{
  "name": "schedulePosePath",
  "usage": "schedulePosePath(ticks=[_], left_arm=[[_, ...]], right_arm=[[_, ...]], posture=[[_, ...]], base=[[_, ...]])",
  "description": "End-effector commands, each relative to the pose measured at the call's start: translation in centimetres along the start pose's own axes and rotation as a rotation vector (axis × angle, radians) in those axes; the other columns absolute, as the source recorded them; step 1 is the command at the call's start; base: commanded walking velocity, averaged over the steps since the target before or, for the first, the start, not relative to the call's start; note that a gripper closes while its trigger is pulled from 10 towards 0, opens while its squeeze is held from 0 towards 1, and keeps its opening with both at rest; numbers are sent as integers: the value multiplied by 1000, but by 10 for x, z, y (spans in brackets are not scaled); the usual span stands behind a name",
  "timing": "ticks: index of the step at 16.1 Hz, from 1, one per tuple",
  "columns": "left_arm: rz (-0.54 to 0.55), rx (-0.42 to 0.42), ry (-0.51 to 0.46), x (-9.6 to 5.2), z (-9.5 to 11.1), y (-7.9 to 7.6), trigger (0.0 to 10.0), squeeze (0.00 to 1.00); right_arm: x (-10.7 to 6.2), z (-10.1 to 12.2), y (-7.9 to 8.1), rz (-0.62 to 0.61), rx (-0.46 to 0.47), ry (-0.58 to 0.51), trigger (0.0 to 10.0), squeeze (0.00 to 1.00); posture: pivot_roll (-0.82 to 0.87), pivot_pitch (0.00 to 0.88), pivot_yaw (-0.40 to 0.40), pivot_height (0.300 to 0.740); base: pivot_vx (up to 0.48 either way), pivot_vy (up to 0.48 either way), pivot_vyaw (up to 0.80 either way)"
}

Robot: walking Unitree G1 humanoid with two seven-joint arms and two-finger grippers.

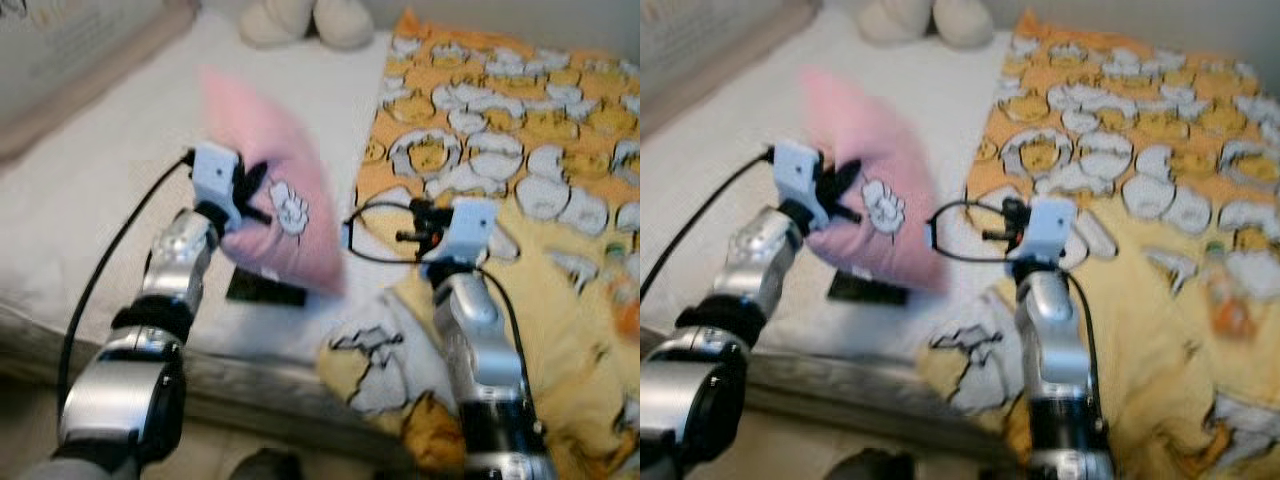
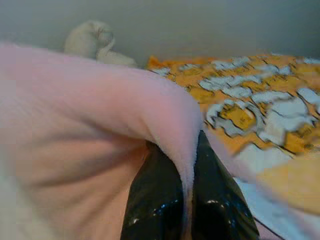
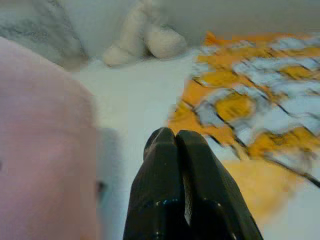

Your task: Clean up the room

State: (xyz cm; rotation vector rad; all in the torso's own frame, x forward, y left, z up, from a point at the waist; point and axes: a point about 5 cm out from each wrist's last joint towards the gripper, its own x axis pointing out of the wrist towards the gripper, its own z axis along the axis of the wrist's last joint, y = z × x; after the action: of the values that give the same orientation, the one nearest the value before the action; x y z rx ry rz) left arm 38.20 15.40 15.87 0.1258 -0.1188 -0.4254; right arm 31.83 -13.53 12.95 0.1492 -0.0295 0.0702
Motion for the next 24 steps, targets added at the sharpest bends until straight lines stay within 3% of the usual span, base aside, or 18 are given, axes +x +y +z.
schedulePosePath(ticks=[1, 3, 4, 7, 10, 12, 13, 16, 17, 19, 24], left_arm=[[-33, 83, -86, 11, 25, -1, 10000, 0], [-79, 119, -181, 22, 54, -4, 10000, 0], [-142, 172, -276, 32, 89, -6, 10000, 0], [-160, 240, -278, 35, 113, 7, 10000, 0], [-100, 322, -152, 31, 96, 24, 10000, 0], [-83, 343, -129, 30, 92, 26, 10000, 0], [-54, 367, -91, 27, 85, 30, 10000, 0], [-36, 463, -25, 22, 78, 39, 10000, 0], [-25, 502, 5, 21, 79, 44, 10000, 0], [11, 480, 5, 20, 83, 51, 10000, 0], [78, 388, 26, 19, 65, 47, 10000, 0]], right_arm=[[2, 0, -4, -24, 5, 9, 10000, 0], [1, 2, -4, -33, -17, -6, 10000, 0], [-1, 3, -4, -34, -36, -20, 10000, 0], [-3, -1, 2, -20, -27, -17, 10000, 0], [-7, -6, 4, 14, 19, -26, 10000, 0], [-8, -6, 6, 26, 48, -30, 10000, 0], [-9, -3, 12, 86, 127, -43, 10000, 0], [-14, -2, 20, 223, 186, 5, 10000, 0], [-21, -4, 27, 374, 207, 82, 10000, 0], [-28, -5, 34, 510, 223, 142, 10000, 0], [-33, -6, 39, 608, 317, 206, 10000, 0]], posture=[[-49, 0, 21, 740], [-46, 0, 21, 740], [-44, 0, 26, 740], [-51, 0, 38, 740], [-51, 0, 40, 740], [-49, 0, 38, 740], [-46, 0, 32, 740], [-42, 0, 25, 740], [-44, 0, 25, 740], [-45, 0, 29, 740], [-38, 0, 26, 740]], base=[[0, 480, 0], [0, 480, 0], [0, 480, 0], [0, 480, 0], [0, 480, 0], [0, 480, 0], [0, 480, 0], [0, 480, 0], [0, 480, 0], [0, 480, 0], [0, 480, 0]])
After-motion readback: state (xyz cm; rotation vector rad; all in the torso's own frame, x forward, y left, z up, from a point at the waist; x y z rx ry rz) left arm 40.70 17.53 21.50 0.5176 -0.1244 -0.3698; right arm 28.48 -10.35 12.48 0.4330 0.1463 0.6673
